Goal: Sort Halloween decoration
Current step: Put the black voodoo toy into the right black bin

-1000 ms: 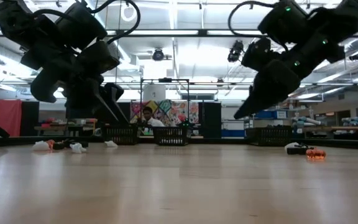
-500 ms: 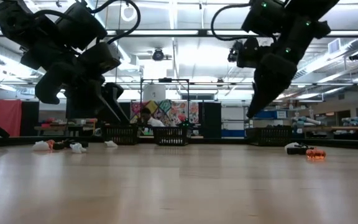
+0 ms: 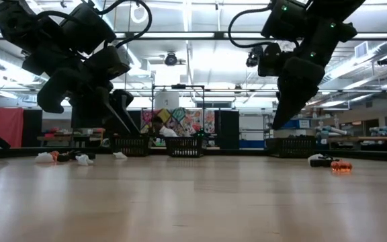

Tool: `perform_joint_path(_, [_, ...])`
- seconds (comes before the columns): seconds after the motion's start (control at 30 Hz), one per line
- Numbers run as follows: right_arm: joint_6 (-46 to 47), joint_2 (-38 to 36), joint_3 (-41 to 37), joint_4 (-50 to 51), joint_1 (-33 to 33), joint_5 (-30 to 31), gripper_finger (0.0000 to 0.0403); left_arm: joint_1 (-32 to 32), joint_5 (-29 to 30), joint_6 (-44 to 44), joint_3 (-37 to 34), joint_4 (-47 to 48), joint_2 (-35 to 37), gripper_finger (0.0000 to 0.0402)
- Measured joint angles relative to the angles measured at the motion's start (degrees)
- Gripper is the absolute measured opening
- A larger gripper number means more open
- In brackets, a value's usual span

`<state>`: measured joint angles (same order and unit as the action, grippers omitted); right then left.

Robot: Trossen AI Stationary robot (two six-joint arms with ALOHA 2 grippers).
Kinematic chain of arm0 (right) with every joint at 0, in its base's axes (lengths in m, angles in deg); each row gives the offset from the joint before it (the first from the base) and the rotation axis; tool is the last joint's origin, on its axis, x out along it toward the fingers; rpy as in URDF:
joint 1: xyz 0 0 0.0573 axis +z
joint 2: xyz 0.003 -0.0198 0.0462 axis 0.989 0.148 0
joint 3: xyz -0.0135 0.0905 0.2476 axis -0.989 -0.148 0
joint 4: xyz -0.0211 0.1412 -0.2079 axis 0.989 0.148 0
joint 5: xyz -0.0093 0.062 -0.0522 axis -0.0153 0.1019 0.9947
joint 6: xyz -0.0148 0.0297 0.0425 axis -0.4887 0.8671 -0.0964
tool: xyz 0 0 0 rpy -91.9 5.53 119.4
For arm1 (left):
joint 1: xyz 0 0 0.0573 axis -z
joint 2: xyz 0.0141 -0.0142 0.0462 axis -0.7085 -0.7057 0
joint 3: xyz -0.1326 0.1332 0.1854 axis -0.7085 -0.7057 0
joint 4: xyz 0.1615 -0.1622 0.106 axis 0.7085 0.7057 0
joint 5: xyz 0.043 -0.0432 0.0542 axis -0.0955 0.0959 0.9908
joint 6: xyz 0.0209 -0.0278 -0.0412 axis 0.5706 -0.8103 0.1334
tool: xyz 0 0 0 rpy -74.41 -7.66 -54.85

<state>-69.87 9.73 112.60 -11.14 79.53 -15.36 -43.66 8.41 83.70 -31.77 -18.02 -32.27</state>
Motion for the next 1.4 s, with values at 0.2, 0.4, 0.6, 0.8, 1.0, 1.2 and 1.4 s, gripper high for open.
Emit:
perform_joint_path(0.2, [5.7, 0.0, 0.0, 2.1, 0.2, -1.0, 0.0165, -0.3, 0.0, 4.3, 0.0, -1.3, 0.0, 0.0144])
perform_joint_path(0.4, [13.9, 0.0, 0.1, 8.6, 2.6, -1.1, 0.0165, -1.8, 0.1, 6.8, 0.0, -1.3, 0.0, 0.0144])
perform_joint_path(0.6, [19.9, 0.1, 4.5, 18.1, 7.7, 0.2, 0.0164, -3.3, 0.1, 8.2, 0.0, -1.7, 0.0, 0.0144])
perform_joint_path(0.8, [26.1, 0.1, 6.4, 24.9, 12.6, -3.7, 0.0164, -3.7, 0.1, 8.2, 0.0, -1.8, 0.0, 0.0144])
perform_joint_path(1.0, [27.6, 0.1, 6.4, 28.0, 16.6, -2.3, 0.0167, -3.7, 0.1, 8.2, 0.0, -2.3, 0.0, 0.0144])
perform_joint_path(1.2, [25.6, 0.1, 6.2, 29.6, 17.6, 6.7, 0.0191, -3.7, 0.1, 8.2, 0.0, -2.4, 0.0, 0.0144])
perform_joint_path(1.4, [20.9, 0.1, 0.2, 21.9, 15.8, 7.0, 0.0181, -3.5, 0.1, 8.2, 0.0, -2.3, 0.0, 0.0144])
